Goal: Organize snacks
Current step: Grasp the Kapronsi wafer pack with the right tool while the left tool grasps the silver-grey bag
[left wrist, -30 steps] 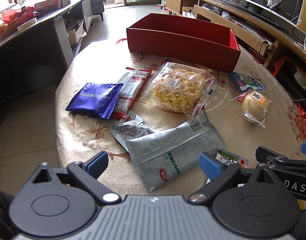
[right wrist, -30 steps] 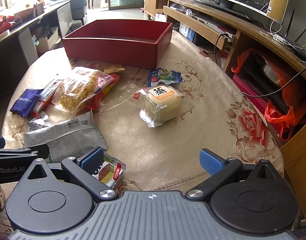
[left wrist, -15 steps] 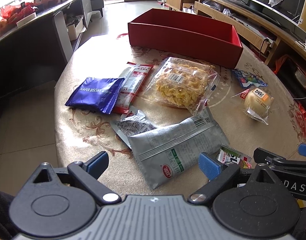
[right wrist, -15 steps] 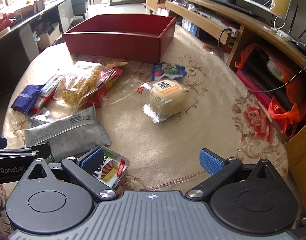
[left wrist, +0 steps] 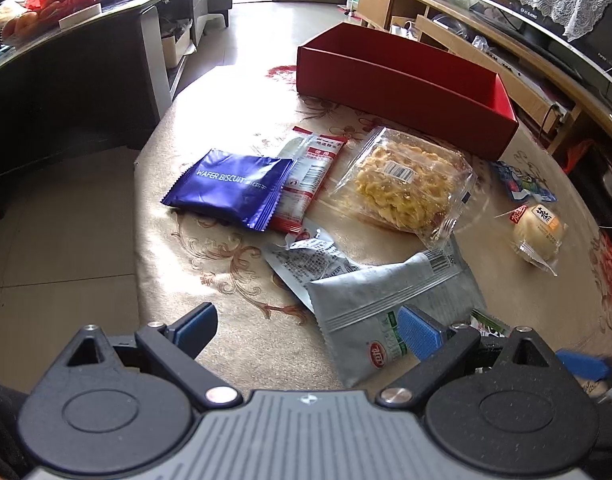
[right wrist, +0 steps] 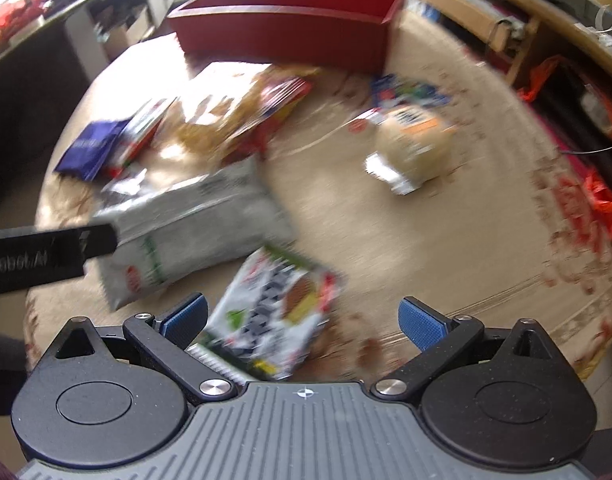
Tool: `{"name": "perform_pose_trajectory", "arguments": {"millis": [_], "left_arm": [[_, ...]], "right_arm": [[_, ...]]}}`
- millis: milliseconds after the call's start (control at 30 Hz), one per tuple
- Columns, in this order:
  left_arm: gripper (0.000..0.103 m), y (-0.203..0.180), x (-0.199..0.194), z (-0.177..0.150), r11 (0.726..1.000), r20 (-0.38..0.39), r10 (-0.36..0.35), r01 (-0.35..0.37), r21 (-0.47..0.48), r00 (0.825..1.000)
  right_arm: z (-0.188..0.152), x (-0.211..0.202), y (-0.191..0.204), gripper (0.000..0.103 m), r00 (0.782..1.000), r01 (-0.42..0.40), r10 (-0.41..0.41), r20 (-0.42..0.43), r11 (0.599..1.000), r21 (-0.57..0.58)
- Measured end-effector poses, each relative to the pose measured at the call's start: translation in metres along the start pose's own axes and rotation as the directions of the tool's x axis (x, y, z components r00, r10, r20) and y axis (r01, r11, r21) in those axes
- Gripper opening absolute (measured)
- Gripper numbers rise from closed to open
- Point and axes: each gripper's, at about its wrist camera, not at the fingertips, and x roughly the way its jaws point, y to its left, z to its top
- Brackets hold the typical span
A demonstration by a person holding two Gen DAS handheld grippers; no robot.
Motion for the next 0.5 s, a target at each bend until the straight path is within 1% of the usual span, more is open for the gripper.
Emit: {"name": "perform_pose_trajectory", "arguments": {"millis": [33, 133, 167, 200, 267, 300, 367, 433, 467, 500], "left_arm": [[0.093, 0.001, -0.001, 0.000, 1.000, 0.002, -0.006, 0.006, -0.001, 1.000], [0.093, 0.001, -0.002, 0.003, 0.999, 0.008, -0.033, 0.033, 0.015, 0.999], [0.093, 0.000, -0.003, 0.004, 0.998, 0.010, -0.047, 0.047, 0.030, 0.999], [0.093, -0.003, -0.004, 0.005, 0.996, 0.008, -0.066, 0.066, 0.054, 0.998], [0.093, -0.010, -0.005, 0.008, 0.988, 0.000, -0.104, 0.103, 0.114, 0.995], [0.093, -0.016, -0.004, 0.010, 0.979, -0.008, -0.127, 0.127, 0.158, 0.992], [0.093, -0.027, -0.004, 0.012, 0.952, -0.028, -0.167, 0.168, 0.257, 0.986], [0.093, -0.040, 0.000, 0.014, 0.908, -0.045, -0.184, 0.188, 0.374, 0.982], [0.093, -0.046, 0.004, 0.016, 0.880, -0.053, -0.191, 0.195, 0.434, 0.980], [0.093, -0.052, 0.007, 0.018, 0.857, -0.061, -0.196, 0.201, 0.474, 0.979]], "right_arm": [[-0.002, 0.004, 0.006, 0.100, 1.000, -0.009, 0.009, -0.018, 1.000, -0.014], [-0.007, 0.016, 0.013, 0.087, 0.997, -0.017, 0.013, -0.080, 0.999, -0.052], [-0.008, 0.016, 0.012, 0.085, 0.997, -0.018, 0.013, -0.078, 0.998, -0.064], [-0.009, 0.013, 0.010, 0.083, 0.997, -0.021, 0.015, -0.077, 0.997, -0.077], [-0.007, 0.010, 0.003, 0.072, 0.996, -0.038, 0.029, -0.087, 0.995, -0.092], [-0.006, 0.009, -0.001, 0.070, 0.995, -0.043, 0.033, -0.096, 0.994, -0.103], [-0.003, 0.007, -0.011, 0.067, 0.991, -0.068, 0.054, -0.119, 0.990, -0.122], [0.000, 0.007, -0.019, 0.067, 0.990, -0.070, 0.048, -0.135, 0.984, -0.164], [0.002, 0.007, -0.023, 0.067, 0.989, -0.064, 0.037, -0.142, 0.979, -0.191], [0.002, 0.007, -0.024, 0.067, 0.989, -0.061, 0.031, -0.142, 0.976, -0.209]]}}
